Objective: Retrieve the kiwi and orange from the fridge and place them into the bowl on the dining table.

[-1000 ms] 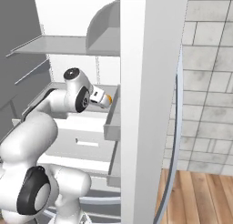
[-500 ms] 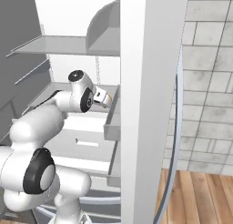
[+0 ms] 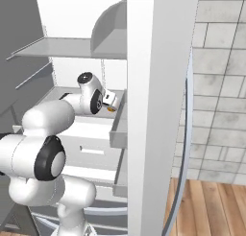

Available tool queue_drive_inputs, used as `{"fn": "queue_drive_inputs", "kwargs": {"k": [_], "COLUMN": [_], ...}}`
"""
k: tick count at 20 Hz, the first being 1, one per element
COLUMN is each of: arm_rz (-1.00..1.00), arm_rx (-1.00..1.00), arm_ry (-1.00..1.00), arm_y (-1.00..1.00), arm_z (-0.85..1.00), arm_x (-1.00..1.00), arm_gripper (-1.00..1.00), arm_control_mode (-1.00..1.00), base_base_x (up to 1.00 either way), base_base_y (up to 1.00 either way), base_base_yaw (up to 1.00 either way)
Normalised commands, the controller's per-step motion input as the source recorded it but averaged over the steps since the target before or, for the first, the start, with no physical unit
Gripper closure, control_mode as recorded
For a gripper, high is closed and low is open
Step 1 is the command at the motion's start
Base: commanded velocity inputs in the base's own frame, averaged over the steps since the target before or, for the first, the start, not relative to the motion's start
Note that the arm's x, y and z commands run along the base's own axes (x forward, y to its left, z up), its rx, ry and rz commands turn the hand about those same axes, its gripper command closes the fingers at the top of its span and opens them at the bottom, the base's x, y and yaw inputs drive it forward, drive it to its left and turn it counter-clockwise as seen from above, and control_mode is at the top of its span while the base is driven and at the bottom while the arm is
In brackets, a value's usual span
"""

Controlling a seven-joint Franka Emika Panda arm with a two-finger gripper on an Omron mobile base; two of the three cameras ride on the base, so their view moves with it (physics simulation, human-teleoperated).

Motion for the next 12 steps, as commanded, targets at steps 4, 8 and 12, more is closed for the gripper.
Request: {"fn": "queue_drive_inputs", "kwargs": {"k": [4,8,12], "arm_rz": [-0.01,-0.01,0.0], "arm_rx": [0.0,0.0,0.0], "arm_ry": [0.0,0.0,0.0], "arm_y": [-0.06,-0.06,-0.05], "arm_z": [-0.14,-0.17,-0.17], "arm_x": [0.37,0.33,0.33], "arm_gripper": [-1.0,-1.0,-1.0], "arm_control_mode": [-1.0,-1.0,-1.0], "base_base_x": [0.0,0.0,0.0], "base_base_y": [0.0,0.0,0.0], "base_base_yaw": [0.0,0.0,0.0]}}
